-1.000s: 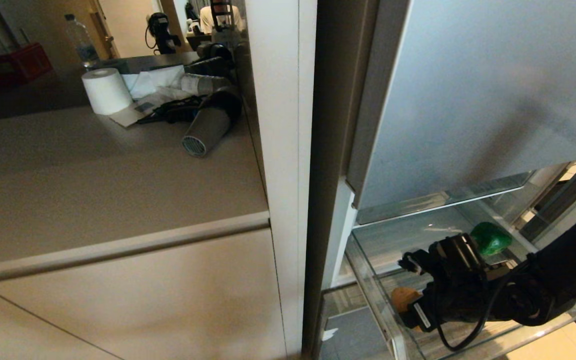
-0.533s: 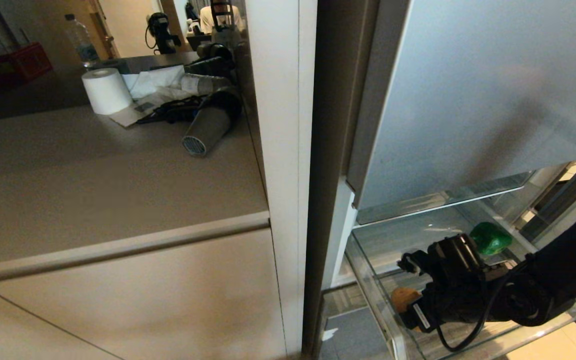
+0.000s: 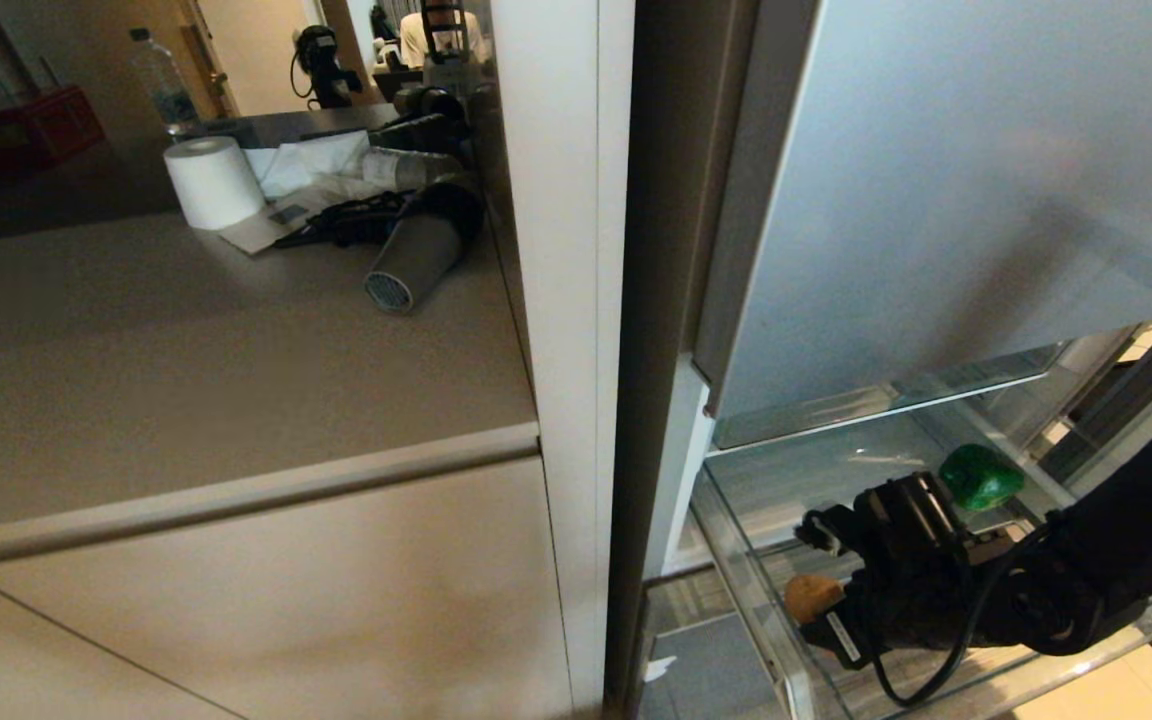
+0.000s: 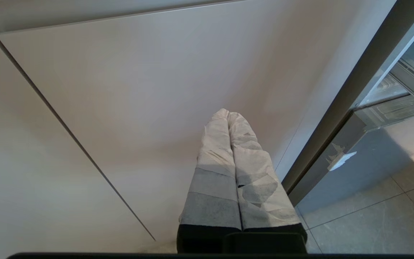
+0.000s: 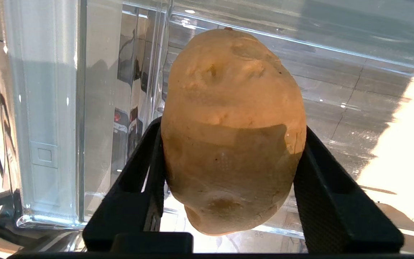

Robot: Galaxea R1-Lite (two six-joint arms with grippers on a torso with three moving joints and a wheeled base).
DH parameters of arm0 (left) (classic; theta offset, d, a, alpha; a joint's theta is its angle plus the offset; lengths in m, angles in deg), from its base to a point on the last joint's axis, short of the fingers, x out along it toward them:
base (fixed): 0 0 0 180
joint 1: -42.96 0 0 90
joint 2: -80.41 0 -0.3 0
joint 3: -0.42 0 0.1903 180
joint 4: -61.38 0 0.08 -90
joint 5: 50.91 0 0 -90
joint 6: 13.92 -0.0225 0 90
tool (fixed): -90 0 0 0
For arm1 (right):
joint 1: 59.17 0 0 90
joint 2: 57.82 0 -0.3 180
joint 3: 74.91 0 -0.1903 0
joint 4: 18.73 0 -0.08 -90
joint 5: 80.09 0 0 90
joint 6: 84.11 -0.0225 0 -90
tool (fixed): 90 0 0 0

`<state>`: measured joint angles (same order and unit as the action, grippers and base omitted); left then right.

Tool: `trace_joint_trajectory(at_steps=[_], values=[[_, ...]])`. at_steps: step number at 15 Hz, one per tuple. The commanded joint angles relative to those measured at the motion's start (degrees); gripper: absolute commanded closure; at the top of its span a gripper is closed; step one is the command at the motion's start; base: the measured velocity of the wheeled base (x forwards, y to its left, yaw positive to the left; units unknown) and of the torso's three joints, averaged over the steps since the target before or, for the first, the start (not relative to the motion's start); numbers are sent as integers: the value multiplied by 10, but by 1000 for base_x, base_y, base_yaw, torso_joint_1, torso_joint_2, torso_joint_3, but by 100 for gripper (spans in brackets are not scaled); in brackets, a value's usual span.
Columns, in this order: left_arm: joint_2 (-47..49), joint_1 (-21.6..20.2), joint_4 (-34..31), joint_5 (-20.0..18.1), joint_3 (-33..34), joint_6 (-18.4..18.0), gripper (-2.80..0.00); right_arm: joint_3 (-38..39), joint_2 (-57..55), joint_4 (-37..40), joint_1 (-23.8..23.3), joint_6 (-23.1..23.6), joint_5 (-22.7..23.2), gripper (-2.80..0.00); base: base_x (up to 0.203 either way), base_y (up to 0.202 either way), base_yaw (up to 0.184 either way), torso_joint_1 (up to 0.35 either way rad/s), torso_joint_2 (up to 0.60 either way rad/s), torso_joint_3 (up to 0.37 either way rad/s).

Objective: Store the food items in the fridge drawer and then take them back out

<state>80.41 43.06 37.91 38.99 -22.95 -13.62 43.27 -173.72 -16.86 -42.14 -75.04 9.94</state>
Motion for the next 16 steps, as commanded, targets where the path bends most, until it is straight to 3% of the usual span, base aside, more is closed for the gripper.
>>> trace_joint_trajectory(at_steps=[1,6,16], values=[[1,0,0,0,0,0,0,1,6,0,0,1,0,0,0,0,0,0,0,0],[1,0,0,0,0,0,0,24,109,4,-3,2,0,0,0,0,0,0,0,0],[1,0,0,0,0,0,0,164,409,32,14,3,2,0,0,0,0,0,0,0]])
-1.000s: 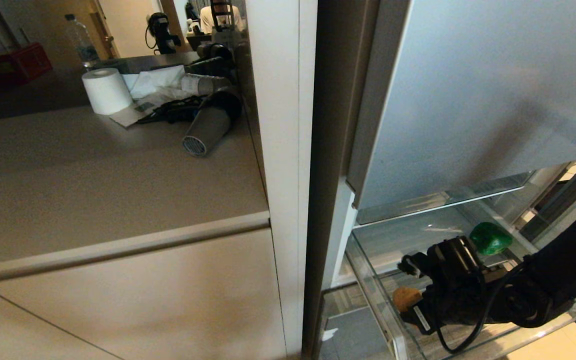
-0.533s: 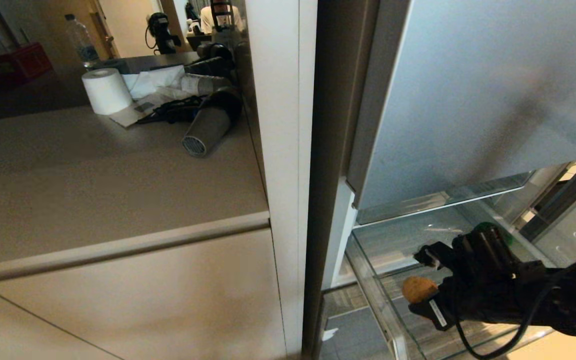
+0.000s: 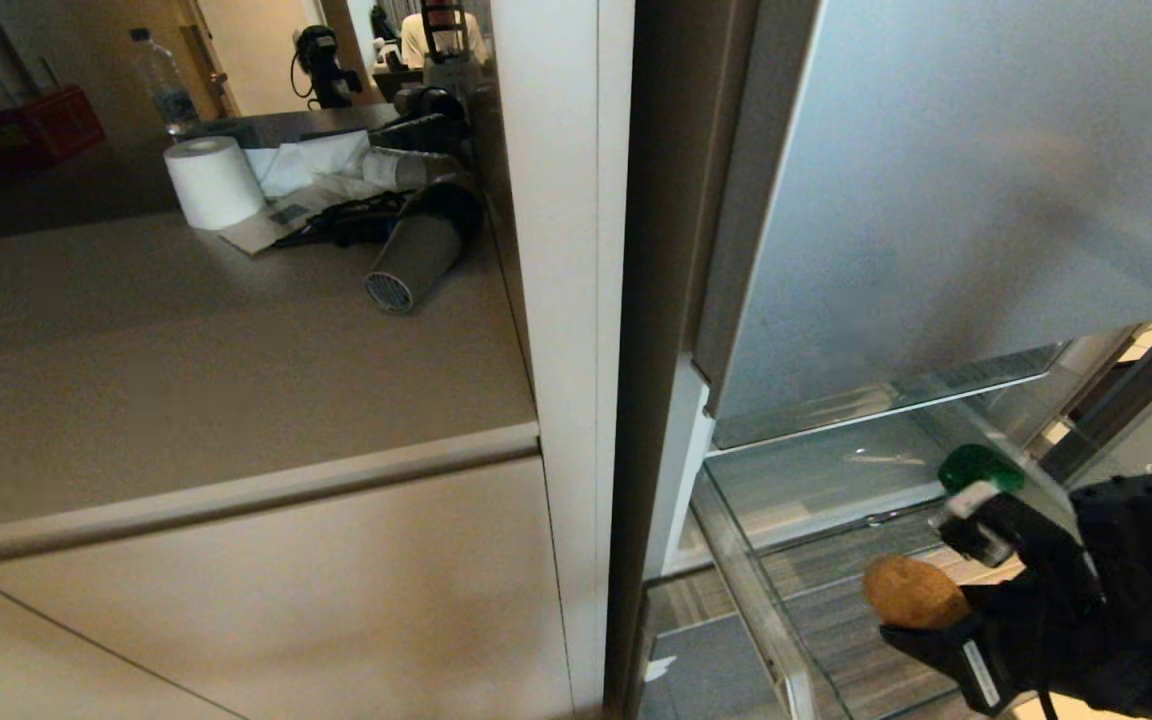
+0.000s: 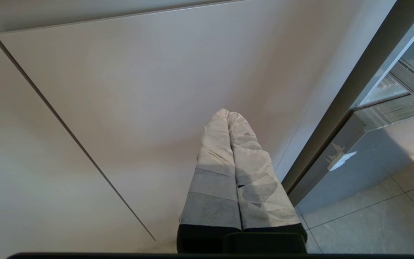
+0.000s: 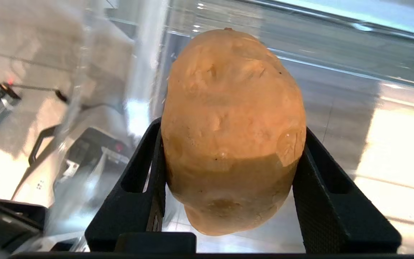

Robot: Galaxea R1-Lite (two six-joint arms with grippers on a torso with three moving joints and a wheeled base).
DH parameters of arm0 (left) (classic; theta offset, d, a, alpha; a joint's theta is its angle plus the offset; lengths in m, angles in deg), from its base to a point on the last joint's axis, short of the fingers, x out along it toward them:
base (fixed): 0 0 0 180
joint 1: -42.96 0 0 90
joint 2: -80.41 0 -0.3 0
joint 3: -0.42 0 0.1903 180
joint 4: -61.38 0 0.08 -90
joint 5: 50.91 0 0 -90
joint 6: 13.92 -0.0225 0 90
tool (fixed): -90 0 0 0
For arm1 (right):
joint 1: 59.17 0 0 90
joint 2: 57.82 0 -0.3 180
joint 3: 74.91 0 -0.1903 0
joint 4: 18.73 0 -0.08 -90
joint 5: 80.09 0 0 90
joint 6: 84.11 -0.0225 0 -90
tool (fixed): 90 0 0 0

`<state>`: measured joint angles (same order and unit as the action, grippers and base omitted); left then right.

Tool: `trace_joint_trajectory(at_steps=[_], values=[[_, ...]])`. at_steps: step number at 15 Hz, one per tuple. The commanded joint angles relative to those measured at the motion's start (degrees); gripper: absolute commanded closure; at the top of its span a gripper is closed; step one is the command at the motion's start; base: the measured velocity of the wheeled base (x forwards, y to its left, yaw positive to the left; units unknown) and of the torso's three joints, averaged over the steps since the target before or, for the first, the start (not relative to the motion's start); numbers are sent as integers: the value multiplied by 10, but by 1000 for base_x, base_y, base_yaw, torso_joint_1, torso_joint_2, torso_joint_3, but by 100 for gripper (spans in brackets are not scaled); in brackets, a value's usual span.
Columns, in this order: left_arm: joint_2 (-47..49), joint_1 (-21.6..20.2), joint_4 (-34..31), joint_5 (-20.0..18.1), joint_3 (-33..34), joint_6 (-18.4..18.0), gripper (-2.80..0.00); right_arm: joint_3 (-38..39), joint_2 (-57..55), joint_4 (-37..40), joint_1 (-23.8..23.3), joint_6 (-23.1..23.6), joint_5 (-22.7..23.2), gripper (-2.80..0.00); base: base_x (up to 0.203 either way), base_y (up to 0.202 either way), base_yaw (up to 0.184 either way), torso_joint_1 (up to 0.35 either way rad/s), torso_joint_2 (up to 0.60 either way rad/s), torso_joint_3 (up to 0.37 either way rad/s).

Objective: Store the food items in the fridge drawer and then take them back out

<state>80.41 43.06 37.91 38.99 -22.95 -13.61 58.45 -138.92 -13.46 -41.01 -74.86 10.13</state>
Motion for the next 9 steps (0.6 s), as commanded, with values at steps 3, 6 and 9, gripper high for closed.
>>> trace_joint_trajectory(at_steps=[3,6,9], values=[[1,0,0,0,0,0,0,60,187,1,6,-3,-2,0,0,0,0,0,0,0],[1,0,0,0,0,0,0,108,339,2,2,-6,-36,0,0,0,0,0,0,0],[1,0,0,0,0,0,0,150,484,2,-24,-21,-96,0,0,0,0,0,0,0]])
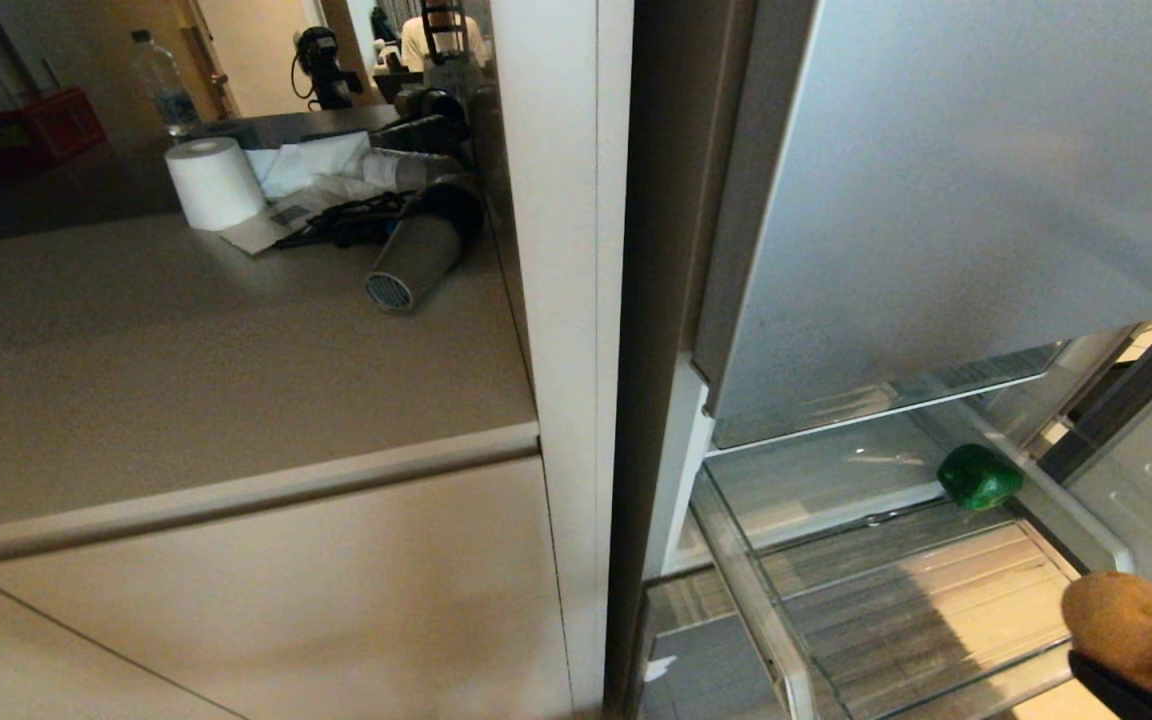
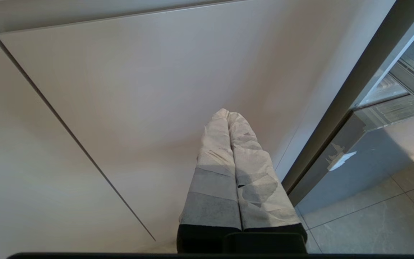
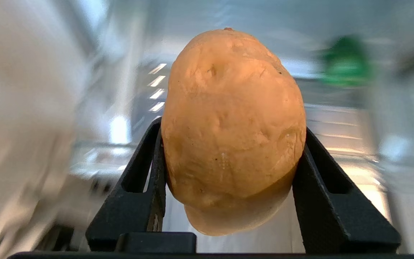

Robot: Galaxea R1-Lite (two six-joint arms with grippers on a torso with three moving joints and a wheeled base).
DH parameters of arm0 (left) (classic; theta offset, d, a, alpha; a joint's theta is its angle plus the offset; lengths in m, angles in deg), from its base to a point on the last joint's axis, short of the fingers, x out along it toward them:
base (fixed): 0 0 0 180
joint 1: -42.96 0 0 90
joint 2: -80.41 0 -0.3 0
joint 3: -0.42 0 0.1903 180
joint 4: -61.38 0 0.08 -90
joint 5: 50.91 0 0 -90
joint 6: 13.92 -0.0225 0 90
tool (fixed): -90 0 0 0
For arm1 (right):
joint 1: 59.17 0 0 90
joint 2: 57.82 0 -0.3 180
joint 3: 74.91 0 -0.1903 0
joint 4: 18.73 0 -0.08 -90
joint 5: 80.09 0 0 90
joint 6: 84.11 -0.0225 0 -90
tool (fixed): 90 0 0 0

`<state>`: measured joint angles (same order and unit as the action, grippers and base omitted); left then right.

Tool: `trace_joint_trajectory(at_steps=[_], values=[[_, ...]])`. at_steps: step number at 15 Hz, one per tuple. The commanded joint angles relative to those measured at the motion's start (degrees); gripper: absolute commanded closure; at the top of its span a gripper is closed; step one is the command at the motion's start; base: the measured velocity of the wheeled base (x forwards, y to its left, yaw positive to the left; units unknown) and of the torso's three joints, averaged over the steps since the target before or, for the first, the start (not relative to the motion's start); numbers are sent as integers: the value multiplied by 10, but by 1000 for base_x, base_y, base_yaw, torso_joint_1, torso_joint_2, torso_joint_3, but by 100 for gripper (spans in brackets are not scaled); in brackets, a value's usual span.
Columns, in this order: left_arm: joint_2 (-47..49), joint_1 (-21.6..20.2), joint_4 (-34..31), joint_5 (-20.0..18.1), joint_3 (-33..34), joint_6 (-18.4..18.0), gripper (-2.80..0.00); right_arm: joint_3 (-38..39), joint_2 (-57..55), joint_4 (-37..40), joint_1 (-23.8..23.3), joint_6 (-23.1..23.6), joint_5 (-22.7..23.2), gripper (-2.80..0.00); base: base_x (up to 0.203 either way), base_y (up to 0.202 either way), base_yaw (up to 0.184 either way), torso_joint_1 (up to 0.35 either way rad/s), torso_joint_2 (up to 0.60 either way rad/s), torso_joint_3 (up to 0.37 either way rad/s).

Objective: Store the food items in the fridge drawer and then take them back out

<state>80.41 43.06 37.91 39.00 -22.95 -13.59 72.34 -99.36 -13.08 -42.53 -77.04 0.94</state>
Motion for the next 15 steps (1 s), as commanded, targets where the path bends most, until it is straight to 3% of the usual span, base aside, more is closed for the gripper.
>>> trace_joint_trajectory(at_steps=[1,3,5,8,11,15], values=[[1,0,0,0,0,0,0,24,127,-2,-33,-10,-14,0,0,0,0,0,0,0],[1,0,0,0,0,0,0,50,200,-1,-72,-22,-6,0,0,0,0,0,0,0],[1,0,0,0,0,0,0,95,257,-2,-99,-30,30,0,0,0,0,0,0,0],[1,0,0,0,0,0,0,111,259,17,-111,-74,48,0,0,0,0,0,0,0],[1,0,0,0,0,0,0,111,268,24,-151,-42,80,0,0,0,0,0,0,0],[1,0,0,0,0,0,0,112,414,96,-162,-28,87,0,0,0,0,0,0,0]])
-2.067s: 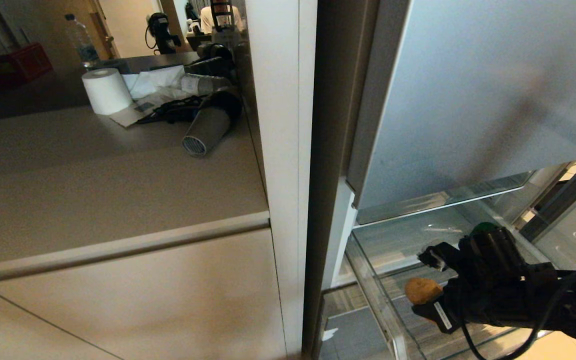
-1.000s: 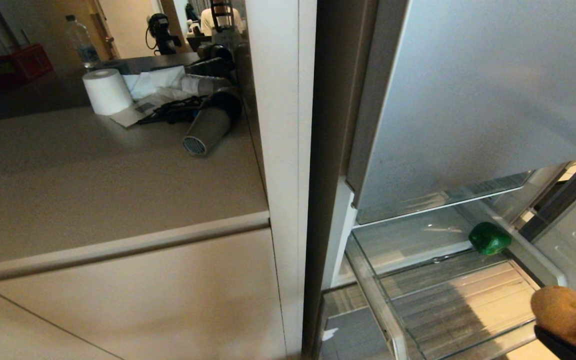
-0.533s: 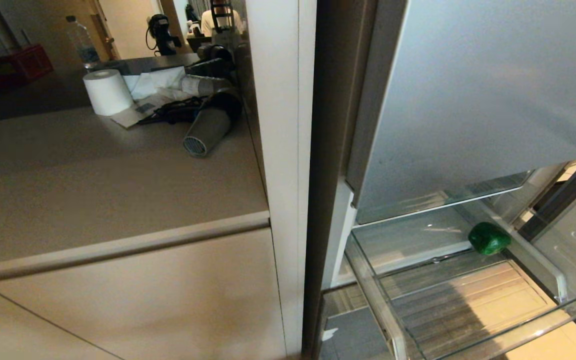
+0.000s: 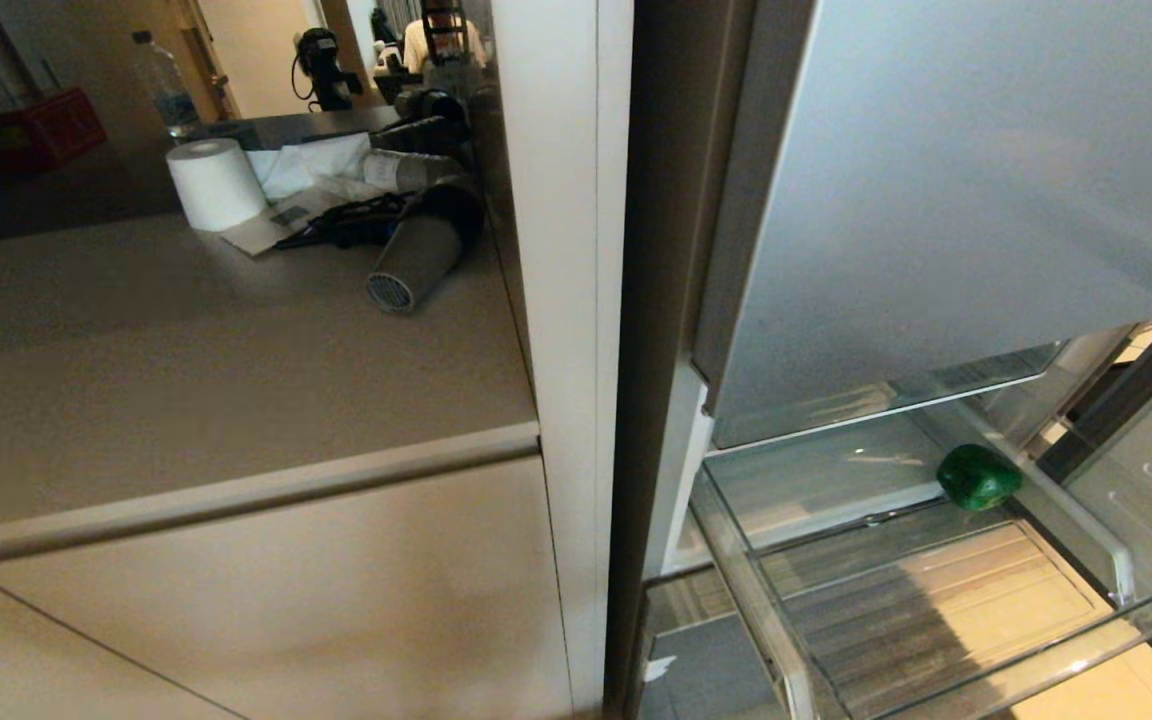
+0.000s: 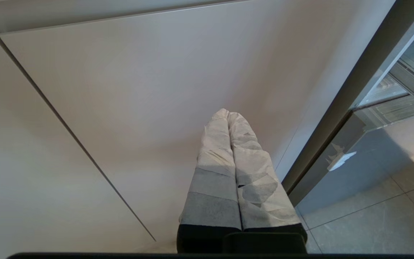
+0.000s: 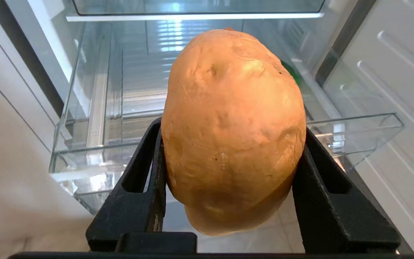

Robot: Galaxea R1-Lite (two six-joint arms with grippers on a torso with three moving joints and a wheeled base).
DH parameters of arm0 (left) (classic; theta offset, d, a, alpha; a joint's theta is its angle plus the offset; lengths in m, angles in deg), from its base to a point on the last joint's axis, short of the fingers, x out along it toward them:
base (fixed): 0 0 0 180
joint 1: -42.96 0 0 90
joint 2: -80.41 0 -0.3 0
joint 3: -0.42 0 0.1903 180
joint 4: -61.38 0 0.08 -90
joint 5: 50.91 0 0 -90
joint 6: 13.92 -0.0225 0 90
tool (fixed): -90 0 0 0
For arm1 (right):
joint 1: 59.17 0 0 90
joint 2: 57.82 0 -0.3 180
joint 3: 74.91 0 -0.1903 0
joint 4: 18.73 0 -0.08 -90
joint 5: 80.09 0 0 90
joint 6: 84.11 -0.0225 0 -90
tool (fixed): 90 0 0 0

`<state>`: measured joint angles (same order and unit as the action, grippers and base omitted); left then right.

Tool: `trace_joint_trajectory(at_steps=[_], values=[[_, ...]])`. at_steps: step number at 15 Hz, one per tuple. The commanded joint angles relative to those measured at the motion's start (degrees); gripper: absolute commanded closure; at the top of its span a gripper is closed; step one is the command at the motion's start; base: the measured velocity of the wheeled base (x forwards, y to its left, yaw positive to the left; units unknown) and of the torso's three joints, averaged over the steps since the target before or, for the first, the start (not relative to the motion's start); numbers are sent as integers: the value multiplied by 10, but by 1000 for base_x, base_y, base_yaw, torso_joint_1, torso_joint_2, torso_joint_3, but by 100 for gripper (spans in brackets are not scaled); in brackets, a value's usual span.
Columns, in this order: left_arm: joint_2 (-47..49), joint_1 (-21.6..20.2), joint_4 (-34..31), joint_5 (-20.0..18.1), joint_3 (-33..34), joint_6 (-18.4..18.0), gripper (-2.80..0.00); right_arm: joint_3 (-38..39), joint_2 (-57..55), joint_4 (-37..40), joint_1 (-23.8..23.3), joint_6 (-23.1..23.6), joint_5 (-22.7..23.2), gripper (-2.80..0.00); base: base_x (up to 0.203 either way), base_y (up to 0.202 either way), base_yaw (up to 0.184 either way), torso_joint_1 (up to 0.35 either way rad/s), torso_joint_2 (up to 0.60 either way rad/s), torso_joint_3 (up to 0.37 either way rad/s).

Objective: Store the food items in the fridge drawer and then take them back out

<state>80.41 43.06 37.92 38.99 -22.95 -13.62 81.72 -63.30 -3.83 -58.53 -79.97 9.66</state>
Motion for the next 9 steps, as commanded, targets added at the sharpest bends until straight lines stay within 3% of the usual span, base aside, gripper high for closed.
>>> trace_joint_trajectory(at_steps=[1,9], values=[[1,0,0,0,0,0,0,18,62,22,-4,-9,0,0,0,0,0,0,0,0],[1,0,0,0,0,0,0,18,56,38,-6,-30,-1,0,0,0,0,0,0,0]])
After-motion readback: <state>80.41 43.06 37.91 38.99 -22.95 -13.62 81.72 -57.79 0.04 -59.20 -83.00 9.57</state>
